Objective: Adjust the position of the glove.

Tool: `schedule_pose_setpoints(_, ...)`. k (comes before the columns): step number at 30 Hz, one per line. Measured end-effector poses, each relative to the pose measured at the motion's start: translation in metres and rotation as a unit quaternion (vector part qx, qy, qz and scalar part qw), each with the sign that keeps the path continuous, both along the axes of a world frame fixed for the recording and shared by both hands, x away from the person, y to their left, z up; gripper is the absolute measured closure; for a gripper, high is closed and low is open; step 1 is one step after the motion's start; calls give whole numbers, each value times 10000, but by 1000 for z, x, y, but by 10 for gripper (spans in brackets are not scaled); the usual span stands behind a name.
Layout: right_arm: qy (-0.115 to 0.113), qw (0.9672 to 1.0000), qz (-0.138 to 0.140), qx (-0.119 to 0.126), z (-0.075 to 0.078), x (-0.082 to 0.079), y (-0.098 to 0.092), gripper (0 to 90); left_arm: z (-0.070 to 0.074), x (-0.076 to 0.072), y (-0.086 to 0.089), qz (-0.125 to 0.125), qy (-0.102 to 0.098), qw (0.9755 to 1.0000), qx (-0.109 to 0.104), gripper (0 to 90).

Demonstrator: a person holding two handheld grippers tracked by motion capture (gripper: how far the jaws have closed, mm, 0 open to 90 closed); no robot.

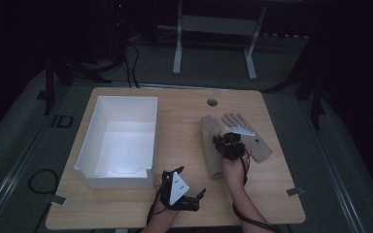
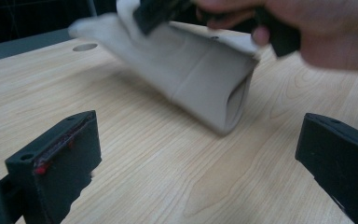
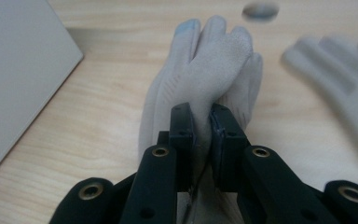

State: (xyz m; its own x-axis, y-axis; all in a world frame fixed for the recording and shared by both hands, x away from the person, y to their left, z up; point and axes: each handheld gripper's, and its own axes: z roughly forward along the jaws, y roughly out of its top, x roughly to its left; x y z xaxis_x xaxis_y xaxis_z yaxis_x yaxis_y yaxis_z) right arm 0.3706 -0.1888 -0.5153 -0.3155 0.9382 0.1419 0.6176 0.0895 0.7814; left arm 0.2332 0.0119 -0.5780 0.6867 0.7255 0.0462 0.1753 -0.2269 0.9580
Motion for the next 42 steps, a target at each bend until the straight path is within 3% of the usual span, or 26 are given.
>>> schedule_pose_setpoints(4, 178, 9996, -191, 121, -17, 5, 0, 806, 0, 0, 1, -14, 8, 10000, 0, 4)
schedule_pose_setpoints(8, 258, 9993, -271, 14, -30, 9, 2, 804, 0, 0, 0, -55, 17, 10000, -25, 4)
schedule_pose_setpoints(10, 381, 9989, -285, -8, -43, 12, 4, 793, 0, 0, 0, -56, 12, 10000, -26, 4)
schedule_pose_setpoints(15, 168, 9996, -185, -153, -51, 8, 9, 676, 0, 0, 0, -69, 32, 10000, -42, 4)
schedule_pose_setpoints(19, 92, 9999, -32, -108, -44, 8, 3, 577, 0, 1, 1, -67, 45, 9999, -63, 4)
schedule_pose_setpoints(22, -182, 9997, 101, -119, -31, 6, -4, 570, 0, 1, 1, -68, 40, 9999, -72, 4)
schedule_pose_setpoints(25, -463, 9977, 385, -314, -16, 6, -13, 564, 0, 1, 1, -68, 33, 9999, -73, 4)
schedule_pose_setpoints(27, -557, 9963, 608, -239, -8, 9, -22, 552, 0, 1, 1, -68, 37, 9999, -77, 4)
schedule_pose_setpoints(30, -660, 9935, 859, -335, 3, 16, -38, 551, 0, 1, 1, -74, 41, 9999, -90, 4)
schedule_pose_setpoints(32, -664, 9929, 886, -432, 6, 19, -44, 548, 0, 1, 1, -78, 40, 9999, -102, 4)
schedule_pose_setpoints(34, -611, 9923, 1017, -360, 11, 27, -62, 540, 0, 1, 1, -82, 38, 9999, -92, 4)
schedule_pose_setpoints(38, -556, 9890, 1146, -746, 13, 42, -91, 486, 0, 1, 1, -68, 43, 9999, -92, 4)
schedule_pose_setpoints(42, -474, 9870, 1228, -919, 13, 54, -114, 492, 0, 1, 1, -76, 49, 9999, -94, 4)
